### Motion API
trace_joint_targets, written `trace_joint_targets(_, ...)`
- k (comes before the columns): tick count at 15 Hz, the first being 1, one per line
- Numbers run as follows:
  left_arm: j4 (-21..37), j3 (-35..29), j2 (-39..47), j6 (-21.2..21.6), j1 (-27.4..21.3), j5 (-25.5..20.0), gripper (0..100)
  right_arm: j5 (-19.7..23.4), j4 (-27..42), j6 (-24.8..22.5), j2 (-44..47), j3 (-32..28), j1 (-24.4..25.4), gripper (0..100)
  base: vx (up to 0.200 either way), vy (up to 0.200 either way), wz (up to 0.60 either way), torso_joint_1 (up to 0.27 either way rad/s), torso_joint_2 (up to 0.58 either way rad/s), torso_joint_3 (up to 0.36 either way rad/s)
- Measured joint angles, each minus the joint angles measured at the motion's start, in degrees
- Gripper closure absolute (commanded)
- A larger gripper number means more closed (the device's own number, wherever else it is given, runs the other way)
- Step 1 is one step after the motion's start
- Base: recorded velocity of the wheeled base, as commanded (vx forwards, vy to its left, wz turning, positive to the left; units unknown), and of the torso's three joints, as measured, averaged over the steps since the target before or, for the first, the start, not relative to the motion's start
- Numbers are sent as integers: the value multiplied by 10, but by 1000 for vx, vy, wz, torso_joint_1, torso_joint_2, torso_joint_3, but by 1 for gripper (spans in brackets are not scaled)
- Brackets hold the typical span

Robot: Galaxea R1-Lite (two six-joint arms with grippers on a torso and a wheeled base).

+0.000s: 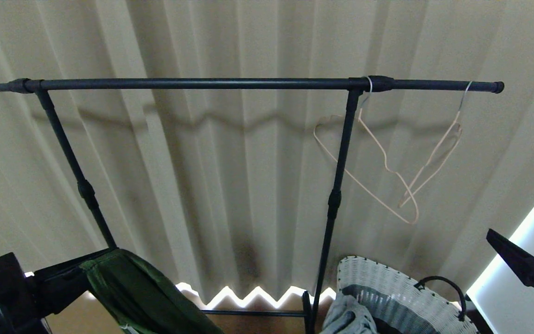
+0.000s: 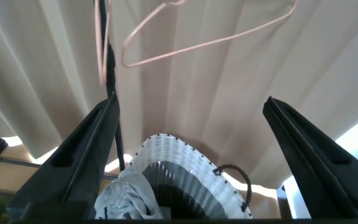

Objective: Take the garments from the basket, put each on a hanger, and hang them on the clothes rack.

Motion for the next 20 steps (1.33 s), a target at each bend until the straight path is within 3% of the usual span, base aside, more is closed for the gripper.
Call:
trace_joint_targets(3,-1,-8,34,-4,-17,0,100,1,10,3,25,-48,-1,0,0,0,0,0,0,0)
trace_joint_targets(8,-82,4,87,-7,-19,4,100,-5,12,6,120,-150,-7,0,0,0,0,0,0,0)
trace_joint_targets(14,-87,26,80,-2,-17,30,100,-11,69,12,282,-316,-23,0,0,0,0,0,0,0)
trace_joint_targets(18,-87,27,63,-2,-8,30,100,-70,94,21,363,-396,-36,0,0,0,0,0,0,0)
trace_joint_targets(20,-87,26,56,-2,-1,29,100,-79,118,22,386,-414,-43,0,0,0,0,0,0,0)
